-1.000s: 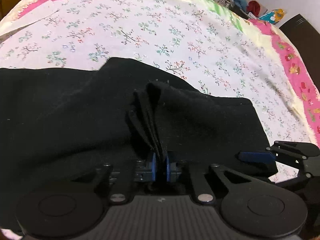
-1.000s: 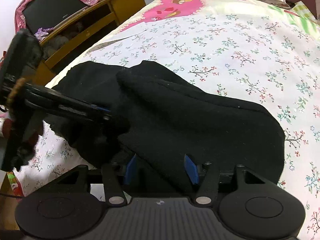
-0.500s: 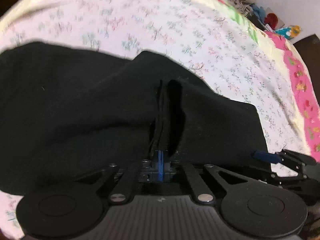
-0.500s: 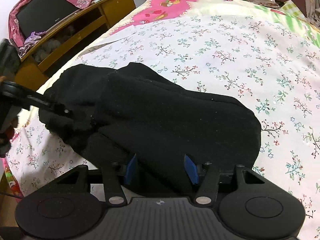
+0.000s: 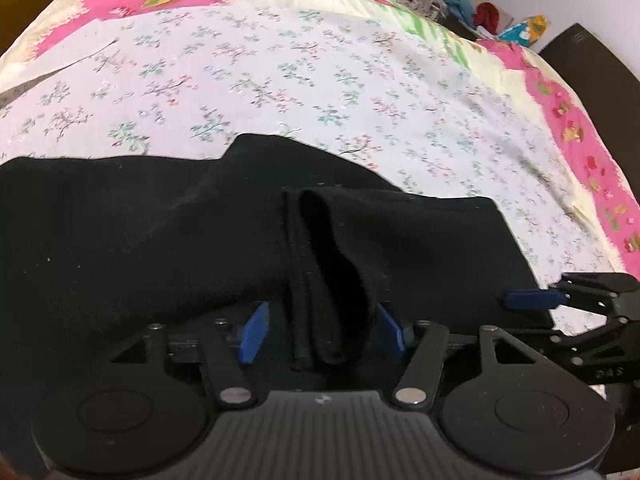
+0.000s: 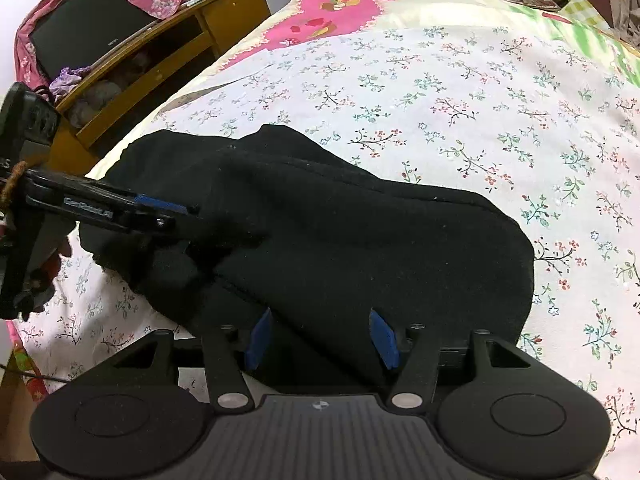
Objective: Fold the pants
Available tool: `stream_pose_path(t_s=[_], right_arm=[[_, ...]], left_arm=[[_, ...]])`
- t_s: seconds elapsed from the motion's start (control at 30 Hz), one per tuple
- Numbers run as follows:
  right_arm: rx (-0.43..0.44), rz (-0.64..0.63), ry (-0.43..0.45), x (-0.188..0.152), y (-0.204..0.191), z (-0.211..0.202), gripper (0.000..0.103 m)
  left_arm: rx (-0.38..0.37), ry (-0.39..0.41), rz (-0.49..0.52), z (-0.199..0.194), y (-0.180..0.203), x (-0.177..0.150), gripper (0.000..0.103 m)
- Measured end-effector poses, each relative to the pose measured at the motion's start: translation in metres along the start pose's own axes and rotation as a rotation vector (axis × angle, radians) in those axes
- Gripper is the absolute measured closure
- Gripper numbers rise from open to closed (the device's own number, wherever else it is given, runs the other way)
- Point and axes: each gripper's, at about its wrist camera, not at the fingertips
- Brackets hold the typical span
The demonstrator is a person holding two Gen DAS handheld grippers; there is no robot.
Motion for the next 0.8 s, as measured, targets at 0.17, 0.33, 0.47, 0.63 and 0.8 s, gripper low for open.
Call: stream_pose_path(t_s=[0.17,0.33,0.47,0.63,0.8], right_arm=[[-0.002,-0.01,-0.013,0.005,-0.005,0.005,0.061],[0.005,-0.021,-0.013,0.008,-0.01,0.007,0.061],[0.007,-0.022,-0.015,0.01,-0.012,0.01,0.061],[0.006,-0.04,-0.011,0.015,-0.016,0.012,0.061],[-0.006,-0.035,-0.005,0.014,-0.015,0.008,0.062]], left_arm=[[-0.07,-0.064,-0.033,0.022,-0.011,0.0,0.031],[-0.116,-0.04,-0.04,0.036,-0.005,0.003,0.023],[-0.071,-0.019,0.055,0.029,0.017,-0.003,0.052],[-0.114,-0.084,-0.123,0.04,-0.003,0.013,0.081],[-0.182,-0.085,-0.137,0.009,-0.003,0.009,0.085]])
Point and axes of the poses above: each gripper's, at about its wrist camera, not at the fingertips, and z roughly the way its jaws point, y to its right, x to its top, and after that the axes turned 11 degrees about -z, right-handed
